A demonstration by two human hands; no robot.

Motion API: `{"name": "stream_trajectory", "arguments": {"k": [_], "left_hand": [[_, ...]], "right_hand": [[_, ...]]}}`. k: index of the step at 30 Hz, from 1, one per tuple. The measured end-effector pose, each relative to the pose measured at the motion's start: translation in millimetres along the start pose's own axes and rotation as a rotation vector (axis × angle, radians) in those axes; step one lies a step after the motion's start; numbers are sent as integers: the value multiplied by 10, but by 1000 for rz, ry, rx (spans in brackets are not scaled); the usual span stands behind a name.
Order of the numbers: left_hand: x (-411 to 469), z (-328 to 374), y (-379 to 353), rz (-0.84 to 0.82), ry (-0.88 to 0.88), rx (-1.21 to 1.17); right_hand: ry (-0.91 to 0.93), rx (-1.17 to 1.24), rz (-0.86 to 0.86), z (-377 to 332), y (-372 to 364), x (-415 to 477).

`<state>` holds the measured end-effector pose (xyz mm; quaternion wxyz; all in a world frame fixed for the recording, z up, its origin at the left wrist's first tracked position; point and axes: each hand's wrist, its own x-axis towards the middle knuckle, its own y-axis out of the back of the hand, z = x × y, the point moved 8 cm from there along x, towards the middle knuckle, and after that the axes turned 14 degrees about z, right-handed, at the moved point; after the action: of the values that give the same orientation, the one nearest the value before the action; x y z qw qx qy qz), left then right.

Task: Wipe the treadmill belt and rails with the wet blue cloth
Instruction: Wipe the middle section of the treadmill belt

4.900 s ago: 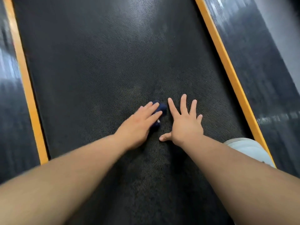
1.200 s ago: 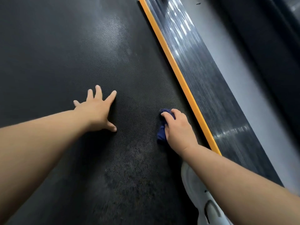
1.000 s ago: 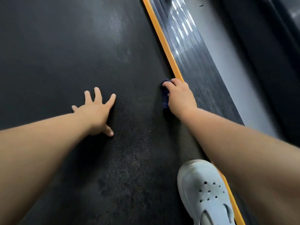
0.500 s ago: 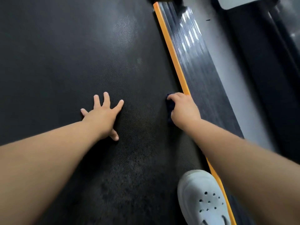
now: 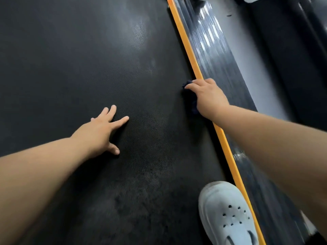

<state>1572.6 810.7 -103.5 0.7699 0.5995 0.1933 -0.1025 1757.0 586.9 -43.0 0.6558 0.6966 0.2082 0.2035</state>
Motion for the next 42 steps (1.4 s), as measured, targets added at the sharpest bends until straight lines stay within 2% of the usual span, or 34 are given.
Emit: {"name": "stream_trajectory", "arguments": {"k": [2, 7, 12, 14, 16, 18, 22, 25, 27, 29, 32, 34, 35, 37, 39, 42], "left_hand": [[-23, 2, -22, -2, -10, 9], [-37, 74, 40, 13, -36, 49], [-54, 69, 64, 28, -12, 34], [-56, 87, 67, 18, -18, 46], [-65, 94, 76, 16, -14, 55], [-67, 116, 83, 20, -16, 73], [-68, 89, 66, 19, -15, 63], [-48, 83, 60, 25, -28, 68], [-40, 73, 51, 26, -27, 61], [-46, 64, 48, 24, -28, 66], [-36, 84, 43, 32, -27, 79], [-35, 86, 54, 32, -21, 76], [-39, 94, 60, 29, -26, 74], [-50, 93, 56, 33, -38, 68], [-47, 68, 51, 44, -43, 69], [-40, 76, 44, 38, -41, 66]], "right_hand": [[-1, 3, -8, -81, -129, -27], [-219, 10, 40, -95, -191, -177], [-481, 187, 97, -365, -234, -1010], [-450, 272, 119, -622, -247, -1337], [-330, 336, 77, -840, -251, -1498], [-302, 383, 62, -716, -137, -1387], [-543, 370, 240, 29, 164, -701], [-605, 358, 100, 24, -101, -427], [-678, 414, 74, -183, -254, -505], [-632, 476, 106, -582, -347, -716], [-314, 527, -6, -1428, -385, -1146], [-157, 547, -48, -1494, -335, -1131], [-202, 520, 8, -1270, -281, -978], [-472, 426, 164, -514, -179, -634], [-667, 355, 202, -5, -153, -455], [-498, 287, 96, -380, -286, -461]]}}
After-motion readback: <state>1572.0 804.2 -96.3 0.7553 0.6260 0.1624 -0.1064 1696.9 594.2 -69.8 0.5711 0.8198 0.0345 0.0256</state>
